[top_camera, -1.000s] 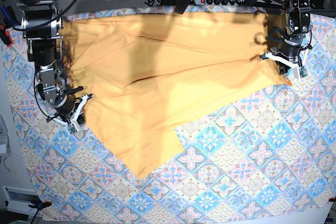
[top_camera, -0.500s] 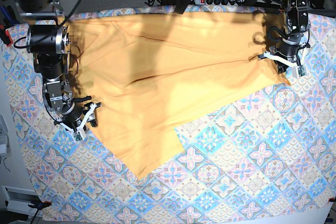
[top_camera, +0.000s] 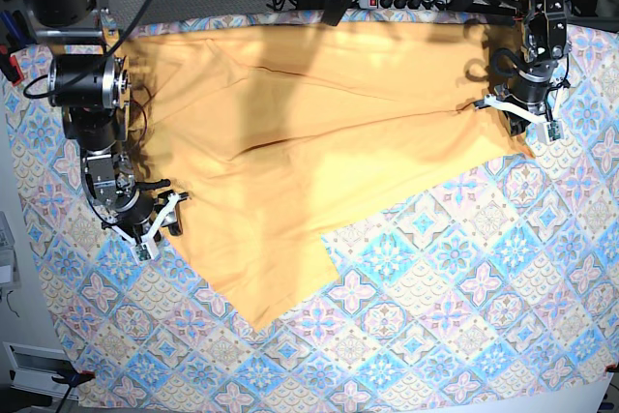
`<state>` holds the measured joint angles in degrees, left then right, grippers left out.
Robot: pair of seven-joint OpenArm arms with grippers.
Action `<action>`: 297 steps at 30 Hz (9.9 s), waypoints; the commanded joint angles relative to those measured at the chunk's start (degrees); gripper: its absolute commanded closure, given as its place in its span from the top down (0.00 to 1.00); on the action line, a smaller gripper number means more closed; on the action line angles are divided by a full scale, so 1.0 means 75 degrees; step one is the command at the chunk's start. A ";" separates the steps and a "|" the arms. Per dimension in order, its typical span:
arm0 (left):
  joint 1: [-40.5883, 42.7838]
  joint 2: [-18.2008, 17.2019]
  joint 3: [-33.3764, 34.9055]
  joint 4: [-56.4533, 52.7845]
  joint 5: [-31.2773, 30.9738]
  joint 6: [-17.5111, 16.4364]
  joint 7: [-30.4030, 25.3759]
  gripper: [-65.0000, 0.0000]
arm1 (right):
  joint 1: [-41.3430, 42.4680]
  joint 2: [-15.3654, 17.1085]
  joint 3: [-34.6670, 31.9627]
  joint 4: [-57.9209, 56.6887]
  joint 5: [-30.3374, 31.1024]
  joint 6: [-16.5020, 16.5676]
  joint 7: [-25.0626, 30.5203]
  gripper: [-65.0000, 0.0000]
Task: Fold the T-shirt properly
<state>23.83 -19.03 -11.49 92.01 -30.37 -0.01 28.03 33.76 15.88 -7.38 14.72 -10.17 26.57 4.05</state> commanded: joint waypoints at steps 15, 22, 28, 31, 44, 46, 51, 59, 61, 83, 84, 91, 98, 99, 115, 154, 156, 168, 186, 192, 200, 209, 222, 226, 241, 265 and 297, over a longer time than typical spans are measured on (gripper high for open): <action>0.0239 -0.0095 -0.0092 0.0573 0.0011 -0.0028 -0.0168 0.00 | -0.0299 0.0092 -0.1226 0.0118 -0.0044 0.1410 -0.0171 0.08; 0.0309 -0.0095 -0.0092 0.0585 0.0011 -0.0028 -0.0168 0.00 | -0.0686 0.0116 -0.1203 0.0680 -0.0044 0.1791 -0.0593 0.01; 0.0286 -0.0095 -0.0057 0.0585 0.0011 -0.0028 -0.0168 0.00 | -0.1389 0.0362 -0.0007 0.2544 0.0261 0.1791 -0.1297 0.01; 0.0274 -0.0095 -0.0057 0.0585 0.0011 -0.0028 -0.0168 0.00 | -0.1553 0.0397 0.0403 0.3154 0.0261 0.1791 -0.1719 0.01; 0.0262 0.0058 -0.0057 0.0585 0.0011 -0.0028 -0.0168 0.00 | -0.2936 0.0690 0.1025 0.5756 0.0284 0.1791 -0.2316 0.01; 0.0262 0.0058 -0.0057 0.0585 0.0011 -0.0028 -0.0168 0.00 | -0.3112 0.0690 0.1236 0.6272 0.0284 0.1791 -0.2551 0.01; 0.0262 0.0046 -0.0057 0.0585 0.0011 -0.0028 -0.0168 0.00 | -0.3405 0.0690 0.1388 0.7151 0.0284 0.1791 -0.2914 0.01; 0.0333 -0.0001 -0.0092 0.0585 0.0011 -0.0028 -0.0731 0.00 | -0.4132 0.0690 0.1997 0.8335 0.0284 0.1791 -0.3266 0.01; 0.0333 -0.0071 -0.0092 0.0597 0.0000 -0.0028 -0.0731 0.00 | -0.4261 0.0678 0.2115 0.8651 0.0284 0.1791 -0.3371 0.01; 0.1376 -0.0106 -0.0608 0.1757 0.0000 -0.0028 -0.0743 0.00 | -0.5679 0.0678 0.2865 1.0269 0.0284 0.1791 -0.3770 0.01; 0.1399 -0.0118 -0.0608 0.1757 0.0011 -0.0028 -0.0743 0.00 | -0.5691 0.0678 0.2865 1.0257 0.0284 0.1791 -0.3770 0.01; 0.1493 -0.0294 -0.0608 0.1722 0.0023 -0.0040 -0.0743 0.00 | -0.6019 0.0678 0.2865 1.0257 0.0296 0.1791 -0.3770 0.01; 0.1599 -0.0634 -0.0584 0.1417 0.0023 -0.0040 -0.0743 0.00 | -0.6464 0.0690 0.3041 1.0269 0.0296 0.1791 -0.3770 0.01; 0.1587 -0.0634 -0.0573 0.1277 0.0023 -0.0040 -0.0743 0.00 | -0.6523 0.0690 0.3099 1.0269 0.0296 0.1791 -0.3770 0.01; 0.1235 -0.0692 0.0142 0.0011 0.0023 -0.0040 -0.0754 0.00 | -0.6757 0.0678 0.3111 1.0175 0.0296 0.1791 -0.3770 0.01; 0.1048 -0.0646 0.0178 -0.0071 0.0035 -0.0040 -0.0754 0.00 | -0.6558 0.0409 0.3287 1.0034 0.0284 0.1269 -0.2809 0.30; 0.0954 -0.0646 0.0342 -0.0071 0.0035 -0.0028 -0.0754 0.00 | -0.6277 0.0374 0.3006 1.0058 0.0284 0.1269 -0.2949 0.30; 0.0966 -0.0481 0.0424 -0.0071 0.0035 -0.0028 -0.0754 0.00 | -0.3628 0.0374 0.1400 0.7151 0.0284 0.1281 -0.3489 0.30; 0.1095 -0.0481 0.0412 -0.0071 0.0023 -0.0004 -0.0731 0.00 | -0.2163 0.0362 0.0392 0.4384 0.0272 0.1281 -0.2422 0.30; 0.1130 -0.0481 0.0424 -0.0036 0.0011 0.0007 -0.0731 0.09 | -0.2151 0.0362 0.0450 0.4338 0.0284 0.1281 -0.2258 0.30; 0.1247 -0.0470 0.0424 -0.0024 0.0011 -0.0004 -0.0731 0.30 | -0.2151 0.0362 0.0474 0.4373 0.0284 0.1258 -0.2258 0.30; 0.1364 -0.0493 0.0424 0.0304 -0.0024 -0.0028 -0.0719 0.62 | -0.2069 0.0362 0.0474 0.4408 0.0284 0.1258 -0.2117 0.30; 0.1352 -0.0481 0.0412 0.0480 -0.0036 -0.0028 -0.0719 0.72 | -0.1823 0.0362 0.0380 0.3599 0.0272 0.1258 -0.2152 0.30; 0.1341 -0.0481 0.0400 0.0480 -0.0036 -0.0028 -0.0719 0.72 | -0.1881 0.0374 -0.0183 0.3552 0.0272 0.1269 -0.2152 0.30; 0.1294 -0.0481 0.0389 0.0480 -0.0036 -0.0028 -0.0743 0.72 | -0.2585 0.0397 -0.0277 0.5076 0.0284 0.1293 -0.2527 0.01; 0.1306 -0.0481 0.0412 0.0480 -0.0024 -0.0028 -0.0754 0.72 | -0.2667 0.0374 0.1329 0.4853 0.0284 0.1293 -0.2621 0.52; 0.1282 -0.0470 0.0400 0.0480 -0.0024 -0.0028 -0.0766 0.72 | -0.3839 0.0585 0.1224 0.7878 0.1058 0.1791 -0.3969 0.01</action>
<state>33.34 -21.91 -8.08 94.63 -30.41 -0.19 23.33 4.34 19.35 1.39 73.12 -2.81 40.07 -26.28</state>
